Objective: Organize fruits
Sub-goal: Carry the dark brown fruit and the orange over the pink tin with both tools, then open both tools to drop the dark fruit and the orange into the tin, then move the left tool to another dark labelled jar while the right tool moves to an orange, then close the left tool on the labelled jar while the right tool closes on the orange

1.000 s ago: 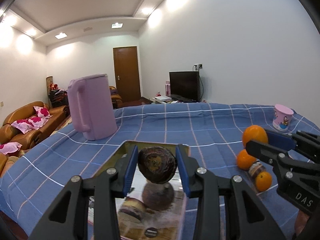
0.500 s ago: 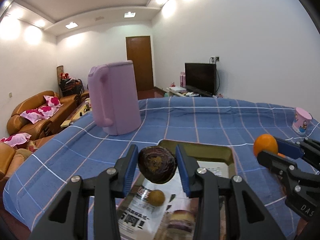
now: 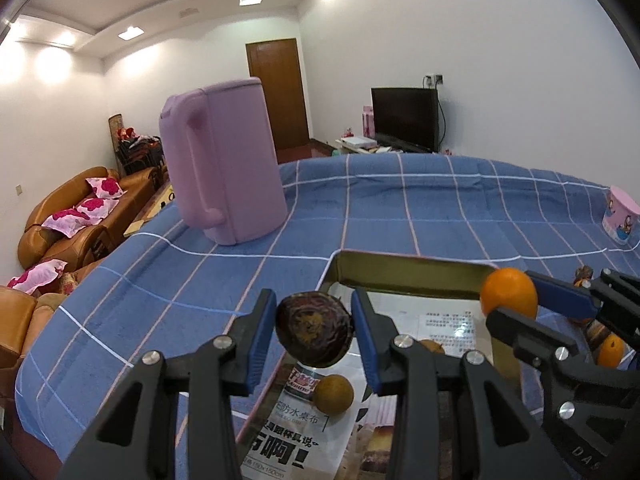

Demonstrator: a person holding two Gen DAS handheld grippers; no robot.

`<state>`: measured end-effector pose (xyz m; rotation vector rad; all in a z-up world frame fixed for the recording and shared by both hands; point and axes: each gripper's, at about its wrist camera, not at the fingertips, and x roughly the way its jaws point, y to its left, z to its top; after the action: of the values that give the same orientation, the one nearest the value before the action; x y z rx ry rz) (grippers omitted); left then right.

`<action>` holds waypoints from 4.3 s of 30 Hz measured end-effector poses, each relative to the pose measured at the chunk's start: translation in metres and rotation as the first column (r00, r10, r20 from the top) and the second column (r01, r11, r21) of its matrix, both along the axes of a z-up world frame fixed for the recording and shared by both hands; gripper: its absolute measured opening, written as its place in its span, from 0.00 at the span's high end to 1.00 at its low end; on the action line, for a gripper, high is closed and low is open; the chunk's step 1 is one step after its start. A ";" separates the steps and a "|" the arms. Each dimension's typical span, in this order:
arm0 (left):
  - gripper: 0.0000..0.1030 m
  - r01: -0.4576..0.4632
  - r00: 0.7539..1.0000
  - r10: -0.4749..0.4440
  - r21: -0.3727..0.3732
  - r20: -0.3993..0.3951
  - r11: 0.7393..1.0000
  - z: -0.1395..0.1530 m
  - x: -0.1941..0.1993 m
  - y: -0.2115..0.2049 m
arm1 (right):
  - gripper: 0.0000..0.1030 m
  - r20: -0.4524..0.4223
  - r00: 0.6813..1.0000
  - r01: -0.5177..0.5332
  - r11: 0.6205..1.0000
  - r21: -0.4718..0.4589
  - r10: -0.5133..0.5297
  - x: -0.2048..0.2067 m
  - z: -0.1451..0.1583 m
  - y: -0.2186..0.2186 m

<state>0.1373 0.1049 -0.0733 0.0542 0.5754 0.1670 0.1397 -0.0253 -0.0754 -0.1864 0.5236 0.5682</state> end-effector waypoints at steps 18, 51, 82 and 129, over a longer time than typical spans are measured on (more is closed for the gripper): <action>0.61 0.011 0.998 -0.010 0.030 -0.055 0.999 -0.009 0.007 -0.005 | 0.67 -0.097 0.995 0.000 0.999 -0.038 -0.004 0.018 -0.014 0.010; 0.26 0.094 0.995 -0.094 -0.008 0.043 0.996 0.014 -0.038 -0.063 | 0.49 -0.043 0.975 0.218 0.975 -0.039 -0.220 -0.049 -0.005 -0.108; 0.24 0.267 0.962 -0.267 -0.011 -0.051 0.964 0.001 -0.027 -0.162 | 0.64 -0.211 0.921 0.327 0.944 -0.037 -0.327 -0.045 -0.020 -0.173; 0.58 0.395 0.904 -0.411 -0.137 -0.118 0.908 -0.025 -0.005 -0.239 | 0.63 -0.119 0.897 0.429 0.903 0.008 -0.425 -0.045 -0.007 -0.233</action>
<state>0.1322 -0.1342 -0.0979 0.0779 0.7047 -0.2770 0.0952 -0.2580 -0.0827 -0.0022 0.6440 0.1560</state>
